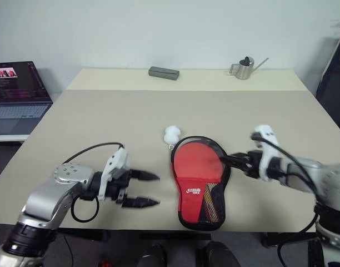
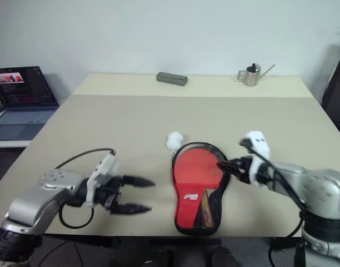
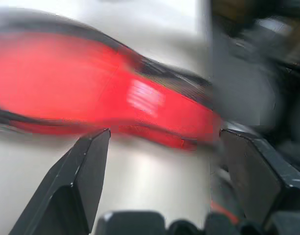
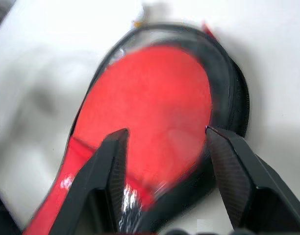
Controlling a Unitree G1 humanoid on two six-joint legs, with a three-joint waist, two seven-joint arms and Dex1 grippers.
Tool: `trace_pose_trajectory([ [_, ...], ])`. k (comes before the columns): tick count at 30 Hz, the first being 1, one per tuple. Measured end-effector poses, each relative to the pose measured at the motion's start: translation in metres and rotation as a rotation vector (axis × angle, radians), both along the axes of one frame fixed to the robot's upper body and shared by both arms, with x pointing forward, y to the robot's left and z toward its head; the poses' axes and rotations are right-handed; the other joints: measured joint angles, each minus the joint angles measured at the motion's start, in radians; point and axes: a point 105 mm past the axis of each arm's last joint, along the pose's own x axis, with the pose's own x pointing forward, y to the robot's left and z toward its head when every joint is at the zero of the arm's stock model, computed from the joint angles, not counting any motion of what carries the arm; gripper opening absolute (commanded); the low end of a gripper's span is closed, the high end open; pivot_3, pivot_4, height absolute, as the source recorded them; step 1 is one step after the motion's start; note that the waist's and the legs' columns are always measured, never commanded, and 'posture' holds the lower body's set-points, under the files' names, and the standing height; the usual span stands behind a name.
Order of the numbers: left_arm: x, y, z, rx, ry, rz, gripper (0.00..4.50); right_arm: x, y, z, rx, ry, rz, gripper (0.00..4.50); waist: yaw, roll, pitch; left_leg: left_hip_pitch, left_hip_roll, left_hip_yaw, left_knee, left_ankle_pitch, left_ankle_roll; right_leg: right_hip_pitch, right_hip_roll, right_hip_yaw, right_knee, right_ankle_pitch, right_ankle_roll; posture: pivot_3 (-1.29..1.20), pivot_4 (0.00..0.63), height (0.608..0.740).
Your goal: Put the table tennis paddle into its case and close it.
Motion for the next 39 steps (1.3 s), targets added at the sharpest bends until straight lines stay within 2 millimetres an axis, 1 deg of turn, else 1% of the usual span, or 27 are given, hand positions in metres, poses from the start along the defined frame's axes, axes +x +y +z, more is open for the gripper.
trace_pose_trajectory([
  [1, 0.008, 0.002, 0.006, -0.019, -0.033, 0.047, 3.9, -0.003, 0.019, 0.009, 0.001, -0.081, 0.102, 2.68, 0.0, -0.003, -0.002, 0.0, 0.002, -0.002, 0.0, 0.0, 0.0, 0.0, 0.002, -0.002, 0.0, 0.0, 0.0, 0.0, 0.15, 0.74],
  [2, 0.012, 0.006, 0.01, -0.024, -0.049, 0.078, 3.9, -0.006, 0.03, 0.012, 0.002, -0.132, 0.166, 2.68, 0.001, -0.006, -0.003, 0.0, 0.003, -0.003, -0.001, 0.0, 0.0, 0.001, 0.004, -0.003, -0.002, 0.0, -0.001, 0.0, 0.15, 0.74],
  [4, 0.015, 0.014, 0.011, -0.029, -0.055, 0.124, 3.9, -0.004, 0.035, 0.005, -0.013, -0.18, 0.217, 2.68, 0.003, -0.007, -0.004, -0.002, 0.002, -0.004, -0.001, 0.0, -0.001, 0.001, 0.003, -0.003, -0.002, 0.0, -0.001, 0.0, 0.15, 0.74],
  [5, 0.015, 0.016, 0.009, -0.025, -0.048, 0.134, 3.9, -0.001, 0.035, 0.0, -0.024, -0.186, 0.223, 2.68, 0.005, -0.006, -0.004, -0.003, 0.002, -0.004, -0.001, -0.001, -0.001, -0.001, 0.001, -0.002, -0.002, 0.003, -0.006, 0.0, 0.15, 0.74],
  [7, 0.014, 0.018, 0.005, -0.024, -0.034, 0.143, 3.9, 0.003, 0.032, -0.006, -0.025, -0.2, 0.224, 2.68, 0.01, -0.007, -0.004, -0.005, 0.002, -0.004, -0.001, -0.001, -0.002, -0.002, -0.004, -0.002, -0.003, 0.002, -0.007, 0.0, 0.15, 0.74],
  [10, 0.015, 0.023, 0.007, -0.028, -0.042, 0.165, 3.9, 0.004, 0.032, -0.005, -0.015, -0.238, 0.24, 2.68, 0.013, -0.007, -0.004, -0.006, -0.001, -0.001, -0.001, -0.001, -0.003, -0.003, -0.008, -0.001, -0.005, 0.002, -0.006, 0.0, 0.15, 0.74],
  [13, 0.02, 0.034, 0.012, -0.025, -0.056, 0.211, 3.9, 0.001, 0.029, -0.006, -0.01, -0.266, 0.268, 2.68, 0.015, -0.007, -0.004, -0.006, -0.001, -0.001, -0.001, -0.002, -0.003, -0.002, -0.008, -0.001, -0.005, 0.002, -0.005, 0.0, 0.15, 0.74],
  [17, 0.029, 0.045, 0.013, -0.02, -0.07, 0.259, 3.9, -0.006, 0.025, -0.012, -0.036, -0.245, 0.335, 2.68, 0.016, -0.007, -0.004, -0.005, -0.001, -0.001, -0.001, -0.001, -0.003, -0.002, -0.008, -0.001, -0.004, 0.002, -0.005, 0.0, 0.15, 0.74],
  [23, 0.037, 0.05, 0.016, -0.011, -0.1, 0.294, 3.9, -0.006, 0.026, -0.016, -0.057, -0.244, 0.348, 2.68, 0.013, -0.007, -0.004, -0.004, 0.0, -0.001, -0.001, -0.001, -0.003, -0.001, -0.008, -0.001, -0.004, 0.002, -0.005, 0.0, 0.15, 0.74],
  [25, 0.041, 0.052, 0.017, -0.011, -0.11, 0.312, 3.9, -0.002, 0.028, -0.024, -0.076, -0.228, 0.327, 2.68, 0.013, -0.007, -0.004, -0.004, -0.001, -0.001, -0.001, -0.001, -0.003, -0.001, -0.008, -0.001, -0.004, 0.002, -0.005, 0.0, 0.15, 0.74],
  [27, 0.045, 0.052, 0.019, -0.018, -0.125, 0.329, 3.9, 0.002, 0.031, -0.039, -0.101, -0.185, 0.31, 2.68, 0.013, -0.007, -0.004, -0.004, -0.001, -0.001, 0.0, -0.001, -0.003, -0.001, -0.008, -0.001, -0.003, 0.002, -0.005, 0.0, 0.15, 0.74],
  [30, 0.046, 0.054, 0.018, -0.009, -0.129, 0.336, 3.9, 0.008, 0.03, -0.054, -0.135, -0.134, 0.278, 3.25, 0.012, -0.007, -0.004, -0.004, -0.001, -0.001, 0.0, -0.001, -0.003, -0.001, -0.008, 0.0, -0.003, 0.002, -0.005, 0.0, 0.15, 0.74],
  [33, 0.047, 0.054, 0.018, -0.003, -0.141, 0.338, 3.9, 0.011, 0.026, -0.059, -0.16, -0.121, 0.26, 4.25, 0.012, -0.007, -0.004, -0.004, -0.001, -0.001, 0.0, -0.001, -0.003, -0.001, -0.008, -0.001, -0.003, 0.002, -0.005, 0.0, 0.15, 0.74],
  [34, 0.047, 0.054, 0.019, -0.002, -0.143, 0.338, 3.9, 0.011, 0.026, -0.059, -0.161, -0.119, 0.262, 4.47, 0.012, -0.007, -0.004, -0.004, -0.001, -0.001, 0.0, -0.001, -0.003, -0.001, -0.008, -0.001, -0.003, 0.002, -0.005, 0.0, 0.15, 0.74],
  [39, 0.047, 0.055, 0.018, 0.002, -0.145, 0.341, 3.9, 0.009, 0.025, -0.058, -0.183, -0.123, 0.291, 4.47, 0.011, -0.007, -0.004, -0.004, -0.001, -0.001, 0.0, -0.001, -0.003, -0.001, -0.008, -0.001, -0.003, 0.002, -0.005, 0.0, 0.15, 0.74],
])
